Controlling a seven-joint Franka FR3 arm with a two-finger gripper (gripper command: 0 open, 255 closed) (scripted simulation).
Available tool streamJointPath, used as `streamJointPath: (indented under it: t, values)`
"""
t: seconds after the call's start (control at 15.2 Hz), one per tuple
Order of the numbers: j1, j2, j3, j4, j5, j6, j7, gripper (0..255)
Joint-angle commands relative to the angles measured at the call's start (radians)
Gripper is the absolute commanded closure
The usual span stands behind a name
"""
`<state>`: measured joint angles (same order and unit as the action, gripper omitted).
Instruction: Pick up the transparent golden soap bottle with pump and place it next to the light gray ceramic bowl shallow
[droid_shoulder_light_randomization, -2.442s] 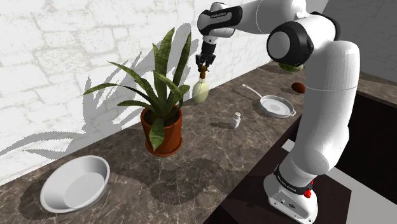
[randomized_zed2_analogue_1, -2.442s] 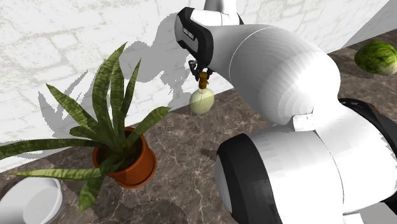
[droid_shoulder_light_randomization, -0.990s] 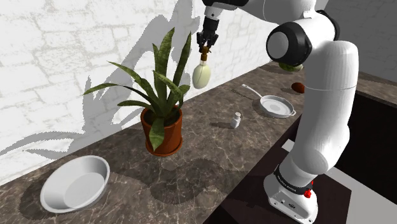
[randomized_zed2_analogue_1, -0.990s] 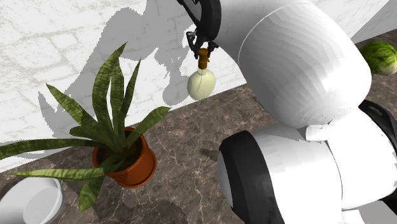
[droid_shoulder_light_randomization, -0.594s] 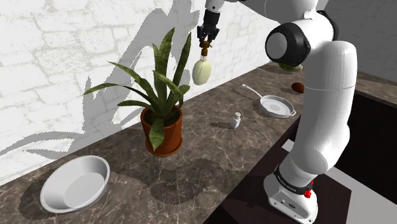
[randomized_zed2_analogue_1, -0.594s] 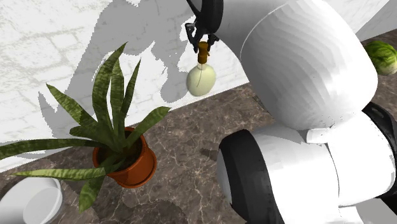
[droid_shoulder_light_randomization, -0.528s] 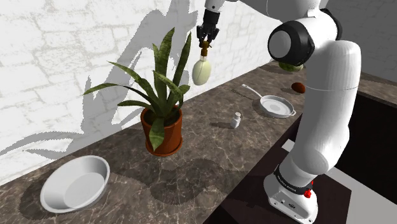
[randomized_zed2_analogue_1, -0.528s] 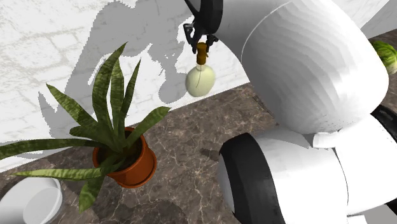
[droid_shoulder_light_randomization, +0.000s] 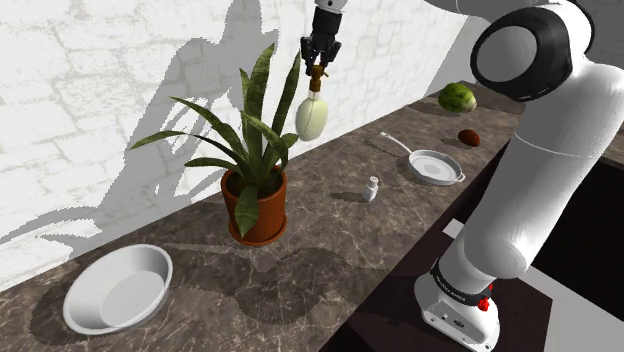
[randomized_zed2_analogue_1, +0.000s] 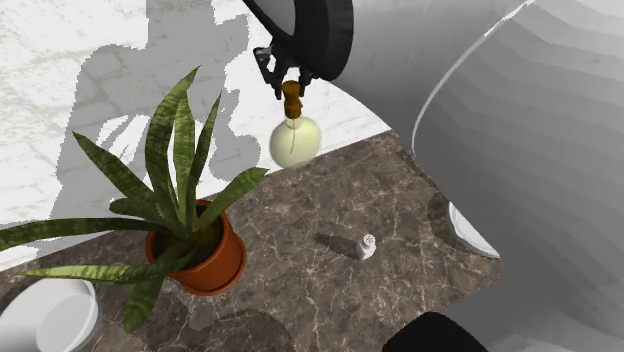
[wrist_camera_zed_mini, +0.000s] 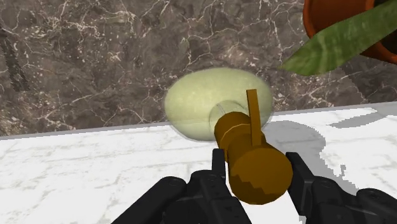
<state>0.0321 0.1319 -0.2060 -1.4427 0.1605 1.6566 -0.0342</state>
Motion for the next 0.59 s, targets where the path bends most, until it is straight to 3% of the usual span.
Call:
streamJointPath:
  t: [0.0,0.53]
  values:
    - [0.028,-0.054,0.017,-0.059,-0.017,0.014,0.044,255]
    - [0.117,-0.222,0.105,-0.205,-0.058,0.015,0.222,255]
